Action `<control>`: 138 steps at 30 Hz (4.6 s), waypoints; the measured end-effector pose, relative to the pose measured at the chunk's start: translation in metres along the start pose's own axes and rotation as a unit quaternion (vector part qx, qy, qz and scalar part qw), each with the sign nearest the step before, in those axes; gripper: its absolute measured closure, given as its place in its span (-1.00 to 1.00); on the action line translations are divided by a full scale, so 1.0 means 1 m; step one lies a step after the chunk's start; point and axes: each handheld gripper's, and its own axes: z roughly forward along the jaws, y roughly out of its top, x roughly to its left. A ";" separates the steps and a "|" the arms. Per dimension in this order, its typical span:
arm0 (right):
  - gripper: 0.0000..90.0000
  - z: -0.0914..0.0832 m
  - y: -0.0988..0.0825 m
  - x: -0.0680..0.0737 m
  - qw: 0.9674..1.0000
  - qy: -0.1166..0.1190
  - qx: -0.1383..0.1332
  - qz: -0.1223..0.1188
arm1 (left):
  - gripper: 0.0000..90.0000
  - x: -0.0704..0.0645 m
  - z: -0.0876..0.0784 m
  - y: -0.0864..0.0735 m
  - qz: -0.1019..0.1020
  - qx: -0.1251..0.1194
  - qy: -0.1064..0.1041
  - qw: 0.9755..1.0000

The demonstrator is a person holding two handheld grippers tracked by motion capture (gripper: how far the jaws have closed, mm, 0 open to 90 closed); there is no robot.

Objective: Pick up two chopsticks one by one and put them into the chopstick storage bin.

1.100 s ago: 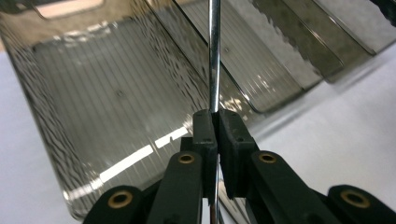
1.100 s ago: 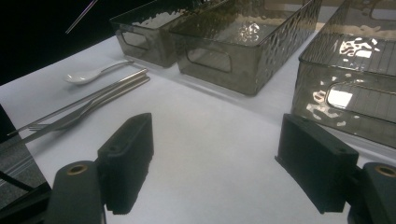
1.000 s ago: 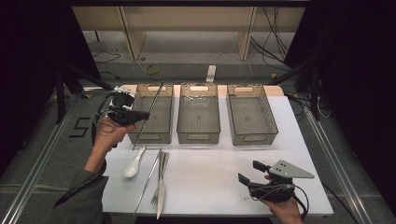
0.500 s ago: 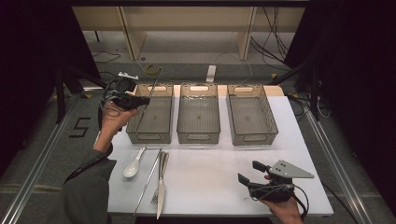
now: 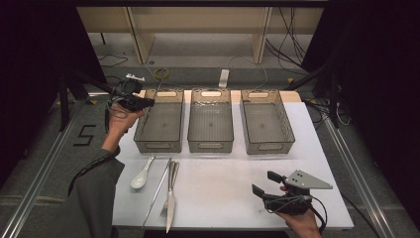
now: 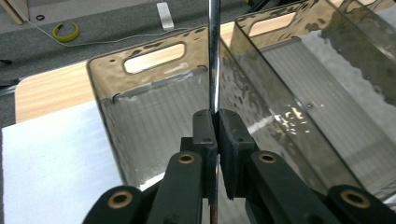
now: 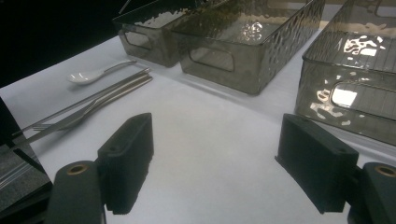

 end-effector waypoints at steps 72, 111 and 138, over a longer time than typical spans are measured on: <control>-0.39 0.000 0.000 0.002 1.000 0.003 0.005 -0.004 | -0.48 -0.066 -0.042 -0.062 -0.034 0.069 -0.078 0.994; -0.39 0.000 0.000 0.002 1.000 -0.001 0.009 -0.006 | -0.35 -0.098 -0.039 -0.139 0.042 0.233 -0.053 0.970; -0.39 0.001 0.000 0.003 1.000 0.003 0.011 -0.008 | 0.45 -0.109 -0.021 -0.167 0.065 0.293 -0.055 0.952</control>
